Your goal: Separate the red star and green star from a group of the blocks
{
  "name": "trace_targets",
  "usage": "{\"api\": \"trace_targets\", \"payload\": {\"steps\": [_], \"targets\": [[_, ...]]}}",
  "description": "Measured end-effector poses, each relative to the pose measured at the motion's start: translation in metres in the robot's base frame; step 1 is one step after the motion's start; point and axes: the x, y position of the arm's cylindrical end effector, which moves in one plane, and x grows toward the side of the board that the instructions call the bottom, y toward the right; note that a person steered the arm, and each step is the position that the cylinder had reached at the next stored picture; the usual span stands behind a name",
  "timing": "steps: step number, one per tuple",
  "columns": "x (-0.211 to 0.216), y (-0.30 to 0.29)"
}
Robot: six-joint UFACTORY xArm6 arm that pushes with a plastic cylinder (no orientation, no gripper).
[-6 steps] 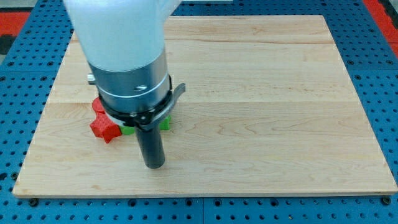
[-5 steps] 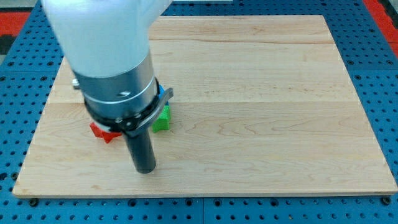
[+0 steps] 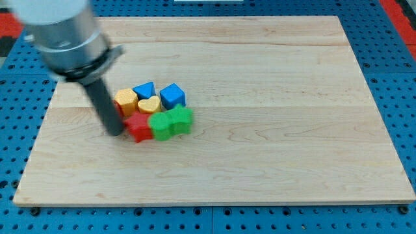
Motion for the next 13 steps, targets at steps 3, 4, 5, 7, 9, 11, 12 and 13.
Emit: {"api": "trace_targets", "payload": {"steps": [3,4,5,7,9,11,12,13], "targets": [[-0.047,0.064],[-0.019,0.032],[-0.004,0.110],[-0.012,0.152],[-0.034,0.199],[-0.053,0.224],[-0.057,0.242],[-0.062,0.258]]}}
